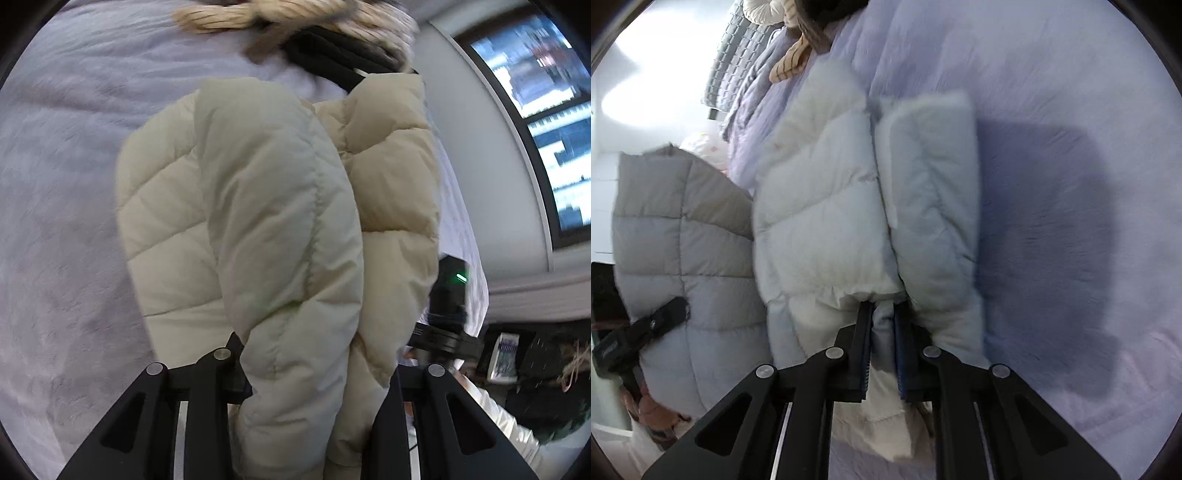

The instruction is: Fold large clothes

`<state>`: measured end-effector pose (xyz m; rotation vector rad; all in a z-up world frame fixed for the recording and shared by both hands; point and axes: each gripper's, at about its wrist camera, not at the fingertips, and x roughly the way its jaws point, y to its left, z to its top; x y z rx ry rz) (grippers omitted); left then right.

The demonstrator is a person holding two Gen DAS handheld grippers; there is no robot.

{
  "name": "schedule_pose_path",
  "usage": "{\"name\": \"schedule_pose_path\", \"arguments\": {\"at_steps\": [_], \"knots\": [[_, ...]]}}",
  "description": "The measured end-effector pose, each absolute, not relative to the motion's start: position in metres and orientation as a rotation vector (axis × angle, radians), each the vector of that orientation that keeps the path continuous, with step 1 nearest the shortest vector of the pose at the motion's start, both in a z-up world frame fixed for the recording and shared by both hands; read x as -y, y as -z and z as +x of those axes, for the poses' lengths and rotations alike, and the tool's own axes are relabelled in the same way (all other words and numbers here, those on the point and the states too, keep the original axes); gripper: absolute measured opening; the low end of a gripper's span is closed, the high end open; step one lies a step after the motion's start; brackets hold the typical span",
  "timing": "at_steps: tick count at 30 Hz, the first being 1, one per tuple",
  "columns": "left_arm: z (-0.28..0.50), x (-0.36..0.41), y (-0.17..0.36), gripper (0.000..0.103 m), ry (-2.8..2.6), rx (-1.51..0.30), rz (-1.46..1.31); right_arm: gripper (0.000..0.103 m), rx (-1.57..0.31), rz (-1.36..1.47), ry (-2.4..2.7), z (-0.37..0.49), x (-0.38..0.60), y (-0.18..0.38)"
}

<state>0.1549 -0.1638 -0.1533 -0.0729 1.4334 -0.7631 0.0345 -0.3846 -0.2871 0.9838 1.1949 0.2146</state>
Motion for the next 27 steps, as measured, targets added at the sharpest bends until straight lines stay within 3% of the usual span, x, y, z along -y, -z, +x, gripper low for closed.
{"name": "schedule_pose_path", "arguments": {"at_steps": [1, 3, 8, 20, 21, 22, 24, 27], "knots": [[0.151, 0.175, 0.153, 0.035, 0.790, -1.425, -0.059, 0.012, -1.195, 0.999, -0.230, 0.036, 0.384, 0.294], [0.143, 0.199, 0.155, 0.063, 0.871, -1.419, -0.060, 0.012, -1.194, 1.021, -0.257, 0.039, 0.383, 0.304], [0.133, 0.239, 0.163, 0.078, 1.041, -1.395, -0.155, 0.012, -1.186, 1.078, -0.296, 0.039, 0.385, 0.321], [0.120, 0.271, 0.187, 0.078, 1.082, -1.331, -0.112, 0.014, -1.160, 1.127, -0.282, 0.021, 0.416, 0.311], [0.118, 0.273, 0.187, 0.078, 1.074, -1.314, -0.084, 0.023, -1.153, 1.120, -0.274, 0.015, 0.421, 0.306], [0.114, 0.275, 0.186, 0.078, 1.069, -1.292, -0.049, 0.049, -1.139, 1.101, -0.259, 0.008, 0.429, 0.296], [0.109, 0.278, 0.185, 0.078, 1.066, -1.248, 0.025, 0.088, -1.101, 1.068, -0.224, -0.003, 0.440, 0.278], [0.100, 0.282, 0.181, 0.078, 1.069, -1.205, 0.122, 0.089, -1.048, 1.051, -0.215, -0.013, 0.453, 0.252]]}}
